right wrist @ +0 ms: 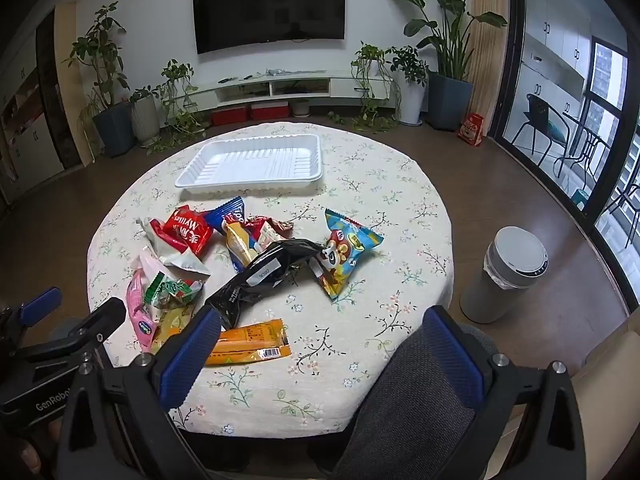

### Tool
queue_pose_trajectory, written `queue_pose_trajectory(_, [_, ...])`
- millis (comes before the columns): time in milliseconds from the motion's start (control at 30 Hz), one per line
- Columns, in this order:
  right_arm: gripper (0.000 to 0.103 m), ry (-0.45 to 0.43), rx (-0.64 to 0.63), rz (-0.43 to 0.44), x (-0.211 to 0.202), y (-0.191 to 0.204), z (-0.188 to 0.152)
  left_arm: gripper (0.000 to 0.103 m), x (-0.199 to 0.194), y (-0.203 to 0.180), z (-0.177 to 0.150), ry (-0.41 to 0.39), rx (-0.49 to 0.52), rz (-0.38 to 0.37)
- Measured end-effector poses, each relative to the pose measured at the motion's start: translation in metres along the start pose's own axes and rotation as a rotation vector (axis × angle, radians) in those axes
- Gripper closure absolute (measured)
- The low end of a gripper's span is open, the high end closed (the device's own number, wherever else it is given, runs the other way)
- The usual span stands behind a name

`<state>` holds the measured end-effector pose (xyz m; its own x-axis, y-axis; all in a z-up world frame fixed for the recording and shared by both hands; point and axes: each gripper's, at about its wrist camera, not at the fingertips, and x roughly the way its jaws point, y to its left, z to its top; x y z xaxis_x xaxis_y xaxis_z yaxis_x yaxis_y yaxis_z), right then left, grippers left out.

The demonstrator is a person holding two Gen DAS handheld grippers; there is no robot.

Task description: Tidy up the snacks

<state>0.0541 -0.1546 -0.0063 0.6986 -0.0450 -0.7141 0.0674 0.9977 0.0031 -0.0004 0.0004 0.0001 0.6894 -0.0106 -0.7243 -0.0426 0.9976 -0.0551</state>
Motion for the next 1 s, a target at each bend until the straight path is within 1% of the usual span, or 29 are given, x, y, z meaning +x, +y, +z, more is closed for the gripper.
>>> queue_pose_trajectory(267, [0.000, 0.009, -0.003, -0.001, 0.0011, 0.0011, -0.0005, 0.000, -0.0054, 0.0011, -0.0030, -0.013, 0.011, 0.021])
queue_pose_trajectory(300, [0.000, 0.013, -0.007, -0.005, 0.0038, 0.0015, -0.0028, 0.000, -0.0036, -0.0058, -0.0062, 0.001, 0.001, 0.008])
queue_pose_trajectory(367, [0.000, 0.015, -0.006, -0.004, 0.0023, 0.0016, -0.0031, 0.000, -0.0009, -0.0034, -0.0037, 0.009, 0.006, 0.007])
queue_pose_trajectory(1000, [0.000, 0.024, -0.009, -0.005, 0.0044, 0.0023, -0.0029, 0.000, 0.0043, 0.0002, -0.0022, 0.015, 0.000, 0.001])
